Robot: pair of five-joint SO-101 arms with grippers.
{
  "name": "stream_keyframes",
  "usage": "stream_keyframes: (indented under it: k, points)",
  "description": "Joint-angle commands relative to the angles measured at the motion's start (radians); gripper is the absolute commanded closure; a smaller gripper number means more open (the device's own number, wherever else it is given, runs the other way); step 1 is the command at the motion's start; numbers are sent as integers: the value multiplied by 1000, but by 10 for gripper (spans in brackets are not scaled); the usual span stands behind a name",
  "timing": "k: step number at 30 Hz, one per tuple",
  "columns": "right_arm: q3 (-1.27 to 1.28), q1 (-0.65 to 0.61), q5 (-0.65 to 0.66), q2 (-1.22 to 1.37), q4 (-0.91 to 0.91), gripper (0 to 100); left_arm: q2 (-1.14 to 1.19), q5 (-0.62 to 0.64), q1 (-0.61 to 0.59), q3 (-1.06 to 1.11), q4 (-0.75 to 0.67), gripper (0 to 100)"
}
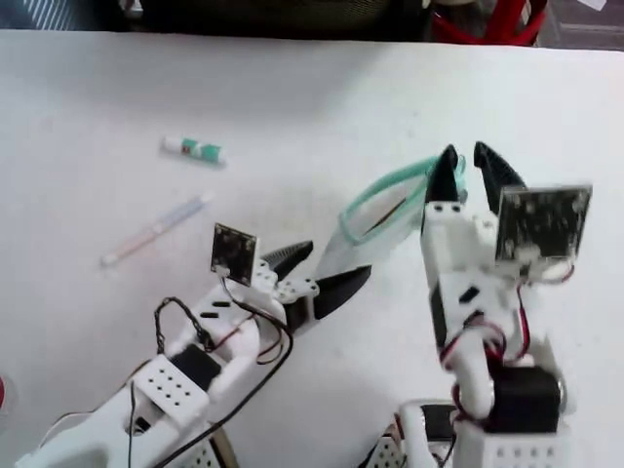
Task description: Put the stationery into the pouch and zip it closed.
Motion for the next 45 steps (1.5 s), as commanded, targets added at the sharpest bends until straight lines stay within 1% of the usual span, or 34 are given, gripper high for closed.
stream_keyframes:
  k: [1,5,7,10,13,18,23,29,31,33,34,36,37,38,40,41,42,43,45]
  points:
    - [-192,12,-3,220,110,858,-2,9,-2,-52,3,661]
    - [-420,12,-140,415,318,766,-2,9,-1,-52,3,661]
    - [-493,12,-132,473,394,758,-2,9,-1,-52,3,661]
    - [-535,12,-114,495,455,758,-1,9,-1,-52,3,661]
    - [-535,13,-78,479,469,758,-1,9,-1,-52,3,661]
    - [-511,65,-77,498,470,758,-1,9,-1,-52,3,661]
    - [-436,41,-81,538,450,758,-1,9,-1,-52,3,661]
    - [-407,35,-84,539,423,758,-8,9,-1,-51,6,661]
    - [-407,35,-86,545,421,758,-18,5,-4,-57,38,661]
    - [-405,35,-86,545,421,758,-77,6,-16,-60,87,661]
    - [-405,35,-86,542,421,758,-131,6,-35,-60,121,661]
    - [-405,35,-86,542,421,758,-277,2,-88,-80,261,661]
    - [-407,35,-86,544,421,758,-360,2,-122,-110,381,661]
    - [-407,35,-86,544,421,758,-447,2,-153,-160,537,661]
    - [-407,35,-86,542,424,758,-616,-2,-206,-301,896,661]
    - [-405,35,-86,538,427,758,-694,-17,-228,-374,1057,661]
    - [-402,35,-86,536,432,758,-762,-46,-246,-448,1188,661]
    - [-397,35,-86,539,433,758,-817,-74,-263,-503,1275,661]
    - [-388,-2,-86,544,421,758,-886,-117,-303,-571,1364,662]
